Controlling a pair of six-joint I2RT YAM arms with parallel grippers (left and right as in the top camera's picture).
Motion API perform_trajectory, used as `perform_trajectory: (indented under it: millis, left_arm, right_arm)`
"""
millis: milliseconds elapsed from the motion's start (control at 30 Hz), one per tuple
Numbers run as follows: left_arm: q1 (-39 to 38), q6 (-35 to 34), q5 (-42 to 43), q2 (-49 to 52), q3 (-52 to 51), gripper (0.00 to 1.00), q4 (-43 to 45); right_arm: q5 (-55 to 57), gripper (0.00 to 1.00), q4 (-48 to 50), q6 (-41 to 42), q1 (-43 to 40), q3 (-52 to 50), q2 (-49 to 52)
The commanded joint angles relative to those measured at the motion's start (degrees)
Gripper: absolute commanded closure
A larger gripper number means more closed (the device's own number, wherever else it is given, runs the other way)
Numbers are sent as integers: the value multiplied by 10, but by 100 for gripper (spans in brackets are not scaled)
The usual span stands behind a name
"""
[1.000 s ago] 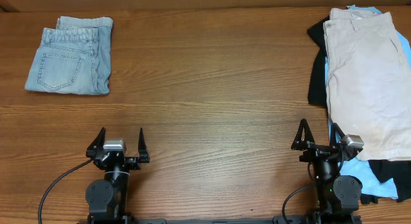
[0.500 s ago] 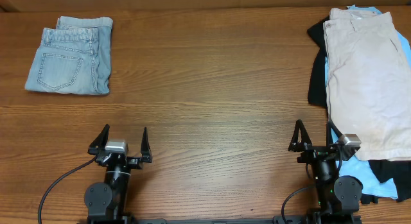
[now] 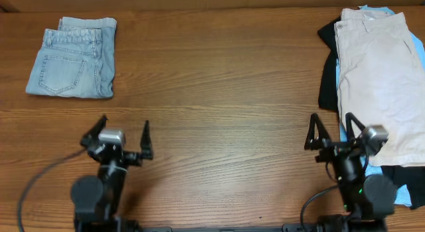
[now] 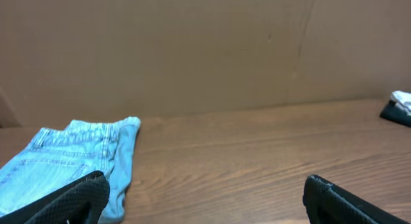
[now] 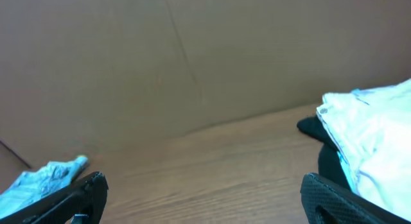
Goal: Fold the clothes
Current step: 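Reach the right gripper to the beige shorts on the pile and grasp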
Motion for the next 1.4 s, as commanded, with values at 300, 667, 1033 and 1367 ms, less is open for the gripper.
perform_trajectory:
  millis: [300, 667, 1033, 1367]
  left_arm:
    - [3, 13, 50, 338, 375, 0, -231]
    - [3, 20, 125, 556, 509, 0, -285]
    - [3, 20, 195, 616, 509, 0, -231]
    - [2, 20, 195, 634, 509, 0, -238]
  right_arm:
    - [16, 0, -269, -106, -2, 387, 385]
    - [89, 0, -283, -120, -23, 537, 668]
    - [-29, 0, -262, -104, -258, 537, 778]
    - [32, 7, -303, -132, -198, 537, 877]
